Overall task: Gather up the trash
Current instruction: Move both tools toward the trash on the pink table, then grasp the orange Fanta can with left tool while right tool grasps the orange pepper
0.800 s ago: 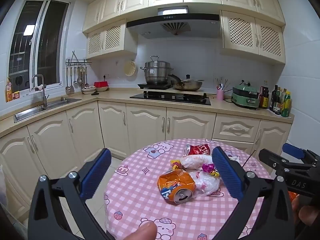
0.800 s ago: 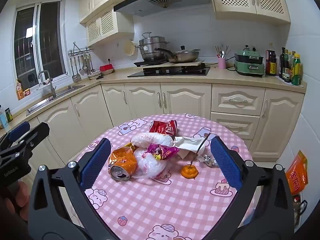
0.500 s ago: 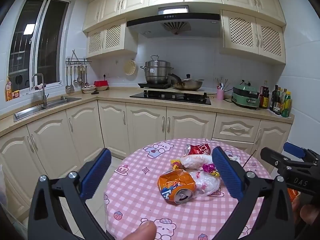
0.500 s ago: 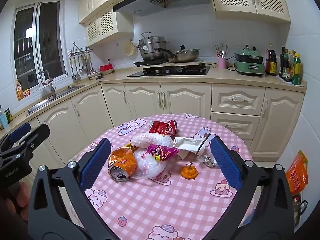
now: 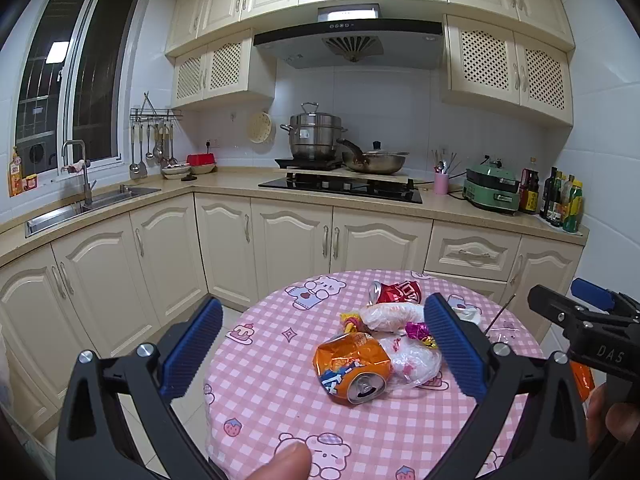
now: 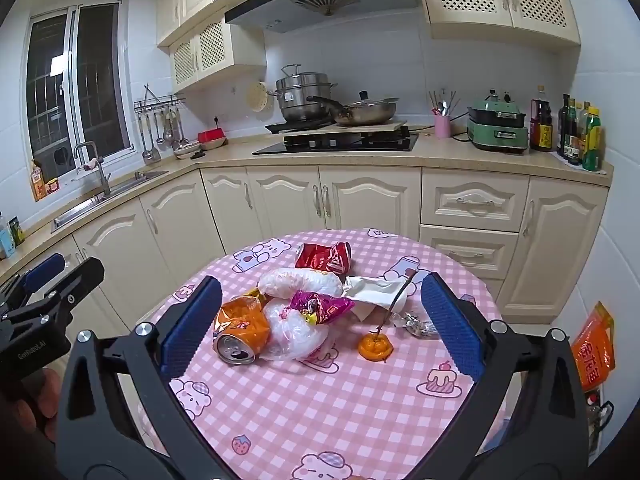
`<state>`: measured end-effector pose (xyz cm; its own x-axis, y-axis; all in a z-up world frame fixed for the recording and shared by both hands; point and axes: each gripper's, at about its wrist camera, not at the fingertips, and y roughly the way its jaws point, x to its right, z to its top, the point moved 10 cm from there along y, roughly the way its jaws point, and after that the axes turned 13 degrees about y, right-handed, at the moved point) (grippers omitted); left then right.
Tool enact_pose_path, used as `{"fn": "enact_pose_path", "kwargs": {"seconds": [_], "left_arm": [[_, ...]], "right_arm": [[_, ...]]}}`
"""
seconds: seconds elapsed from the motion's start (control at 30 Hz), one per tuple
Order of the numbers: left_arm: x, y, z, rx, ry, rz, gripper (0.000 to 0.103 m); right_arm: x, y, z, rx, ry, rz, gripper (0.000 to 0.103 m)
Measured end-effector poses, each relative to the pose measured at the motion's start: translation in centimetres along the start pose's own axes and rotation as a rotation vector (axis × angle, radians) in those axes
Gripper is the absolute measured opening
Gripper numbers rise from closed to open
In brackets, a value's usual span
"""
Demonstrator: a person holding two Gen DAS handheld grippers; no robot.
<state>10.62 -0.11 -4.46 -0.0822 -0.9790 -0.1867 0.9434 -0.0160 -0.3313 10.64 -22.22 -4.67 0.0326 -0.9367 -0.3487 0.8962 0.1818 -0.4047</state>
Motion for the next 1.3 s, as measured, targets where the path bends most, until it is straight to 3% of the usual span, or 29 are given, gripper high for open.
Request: {"fn": "enact_pose_path", "kwargs": {"seconds": [0.47, 0.7, 0.8, 1.0, 1.3], "left_arm": [[0.2, 2.7, -2.5, -0.085, 0.002, -0.012, 0.099], [0.4, 6.5, -6.9, -0.22, -0.006, -0.037, 0.099], [1.5, 8.3, -8.6, -0.267, -0.018, -0.101, 0.099], [4.9, 11.4, -10.2, -0.299, 0.073, -0.161, 0.099], [7.0, 16.2, -11.9, -0.384, 0.227, -0.152, 0.099]], "right_arm": [[1.6, 1.5, -1.2, -0.034, 0.002, -0.032, 0.098], [3.7, 3.4, -2.9, -0.092, 0.014, -0.073, 0.098], [4.9, 4.7, -4.2, -0.13, 0.021, -0.095, 0.098], [7.1, 7.1, -6.4, -0.206, 0.044, -0.122, 0.098], [9.4, 10.6, -8.3, -0.291, 0.063, -0.153, 0.098]]}}
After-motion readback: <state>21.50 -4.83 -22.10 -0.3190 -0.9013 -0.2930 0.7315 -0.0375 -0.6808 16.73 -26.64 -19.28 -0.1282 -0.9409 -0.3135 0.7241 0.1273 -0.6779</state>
